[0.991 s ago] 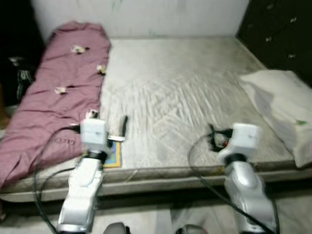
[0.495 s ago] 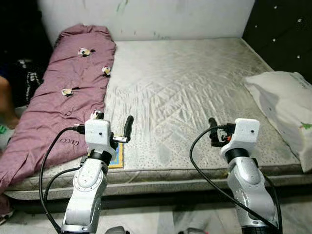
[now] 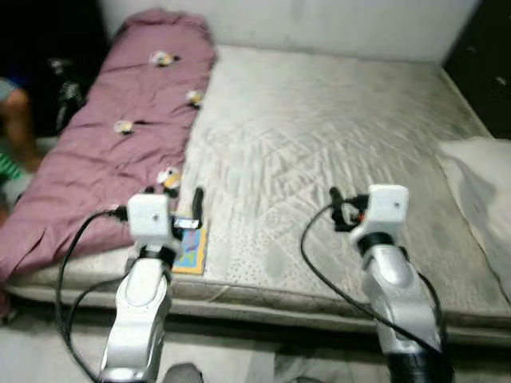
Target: Clean up the room
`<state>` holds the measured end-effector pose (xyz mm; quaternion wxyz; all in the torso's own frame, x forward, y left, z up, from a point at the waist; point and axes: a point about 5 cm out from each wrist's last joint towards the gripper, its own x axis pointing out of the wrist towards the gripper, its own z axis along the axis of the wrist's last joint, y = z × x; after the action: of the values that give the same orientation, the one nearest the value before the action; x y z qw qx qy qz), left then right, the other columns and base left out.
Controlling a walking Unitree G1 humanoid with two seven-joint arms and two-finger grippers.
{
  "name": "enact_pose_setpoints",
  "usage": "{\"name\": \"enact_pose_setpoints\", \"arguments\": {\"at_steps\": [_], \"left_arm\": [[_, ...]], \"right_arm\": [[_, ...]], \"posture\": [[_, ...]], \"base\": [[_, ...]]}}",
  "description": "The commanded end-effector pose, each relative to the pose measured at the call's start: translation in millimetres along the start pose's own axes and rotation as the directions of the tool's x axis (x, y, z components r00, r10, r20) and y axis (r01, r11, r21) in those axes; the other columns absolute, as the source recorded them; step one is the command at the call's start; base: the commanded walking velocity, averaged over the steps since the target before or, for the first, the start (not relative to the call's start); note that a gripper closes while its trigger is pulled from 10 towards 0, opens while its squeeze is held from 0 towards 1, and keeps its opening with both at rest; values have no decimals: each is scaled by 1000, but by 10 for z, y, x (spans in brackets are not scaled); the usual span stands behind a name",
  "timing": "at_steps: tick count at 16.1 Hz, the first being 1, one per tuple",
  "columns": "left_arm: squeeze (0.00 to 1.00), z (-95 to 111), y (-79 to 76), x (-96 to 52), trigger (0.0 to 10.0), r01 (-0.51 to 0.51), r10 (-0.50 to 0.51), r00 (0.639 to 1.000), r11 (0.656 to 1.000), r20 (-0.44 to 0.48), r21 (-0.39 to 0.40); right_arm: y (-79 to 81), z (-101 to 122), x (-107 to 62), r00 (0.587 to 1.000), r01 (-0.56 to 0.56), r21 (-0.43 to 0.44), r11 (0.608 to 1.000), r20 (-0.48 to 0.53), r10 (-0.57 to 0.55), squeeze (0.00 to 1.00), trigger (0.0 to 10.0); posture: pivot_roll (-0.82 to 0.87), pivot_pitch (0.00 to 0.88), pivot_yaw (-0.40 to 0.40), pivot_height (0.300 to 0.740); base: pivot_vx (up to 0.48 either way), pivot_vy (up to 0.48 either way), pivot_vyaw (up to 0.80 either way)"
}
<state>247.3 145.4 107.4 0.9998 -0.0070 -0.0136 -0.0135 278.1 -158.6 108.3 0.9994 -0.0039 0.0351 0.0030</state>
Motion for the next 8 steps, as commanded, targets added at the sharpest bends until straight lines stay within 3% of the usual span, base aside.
{"name": "enact_pose_setpoints", "arguments": {"at_steps": [1, 8], "left_arm": [[0, 6, 9, -16, 10000, -13, 13, 1000, 1000, 4, 8], [0, 4, -53, 56, 10000, 44, -44, 999, 999, -4, 9]], "right_arm": [[18, -27, 0, 1000, -9, -5, 1000, -7, 9, 0, 10000], [-59, -72, -69, 999, 46, -3, 999, -3, -46, 0, 10000]], "posture": [[68, 4, -68, 740], [33, 7, -10, 740]], "base": [[0, 0, 0], [0, 0, 0]]}}
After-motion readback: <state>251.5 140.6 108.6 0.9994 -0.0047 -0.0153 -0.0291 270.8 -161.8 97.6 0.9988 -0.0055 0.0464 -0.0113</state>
